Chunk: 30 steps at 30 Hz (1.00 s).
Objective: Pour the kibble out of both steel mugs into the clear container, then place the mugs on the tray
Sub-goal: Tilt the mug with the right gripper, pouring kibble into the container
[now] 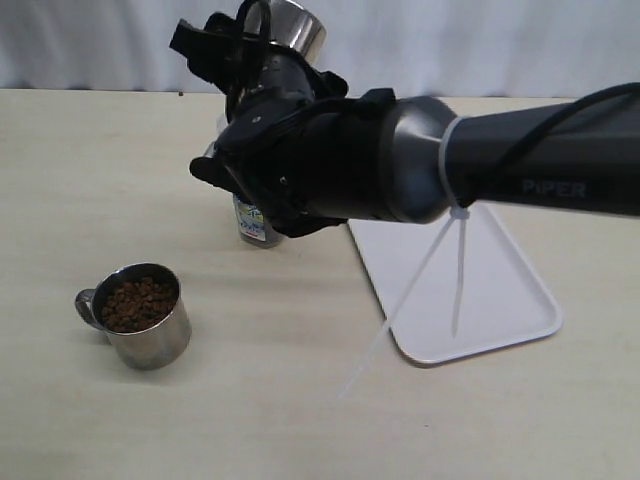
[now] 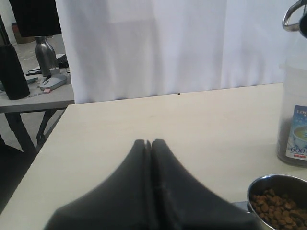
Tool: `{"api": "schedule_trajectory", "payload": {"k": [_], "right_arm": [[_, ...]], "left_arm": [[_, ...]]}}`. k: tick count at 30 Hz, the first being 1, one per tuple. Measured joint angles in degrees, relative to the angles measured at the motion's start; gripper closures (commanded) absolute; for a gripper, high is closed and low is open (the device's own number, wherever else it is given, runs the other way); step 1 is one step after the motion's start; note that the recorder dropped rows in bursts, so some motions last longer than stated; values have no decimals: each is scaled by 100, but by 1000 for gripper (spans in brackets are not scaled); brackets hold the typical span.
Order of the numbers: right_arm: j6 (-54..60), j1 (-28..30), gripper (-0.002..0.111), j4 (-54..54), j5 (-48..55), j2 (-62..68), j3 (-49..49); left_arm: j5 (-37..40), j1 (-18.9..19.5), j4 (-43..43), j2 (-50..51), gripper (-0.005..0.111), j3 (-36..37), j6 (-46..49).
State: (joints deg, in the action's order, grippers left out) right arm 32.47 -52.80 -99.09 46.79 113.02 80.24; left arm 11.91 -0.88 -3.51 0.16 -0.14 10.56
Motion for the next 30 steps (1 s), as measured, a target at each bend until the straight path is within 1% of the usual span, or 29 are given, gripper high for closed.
{"api": "schedule_trajectory", "payload": {"k": [3,10,17,21,25,30], "right_arm": [[-368,0,103,-18,93,0,142],[51,0,103,-4,93,38,178],[-66,0,103,-4,231,51,191],[67,0,103,6,268,171,180],[-269,0,103,6,329,183,180],[73,0,103,5,377,219,180]], "left_arm": [[0,0,0,0,107,0,0],[0,0,0,0,107,0,0],[0,0,0,0,107,0,0],[0,0,0,0,107,0,0],[0,0,0,0,107,0,0],[0,0,0,0,107,0,0]]}}
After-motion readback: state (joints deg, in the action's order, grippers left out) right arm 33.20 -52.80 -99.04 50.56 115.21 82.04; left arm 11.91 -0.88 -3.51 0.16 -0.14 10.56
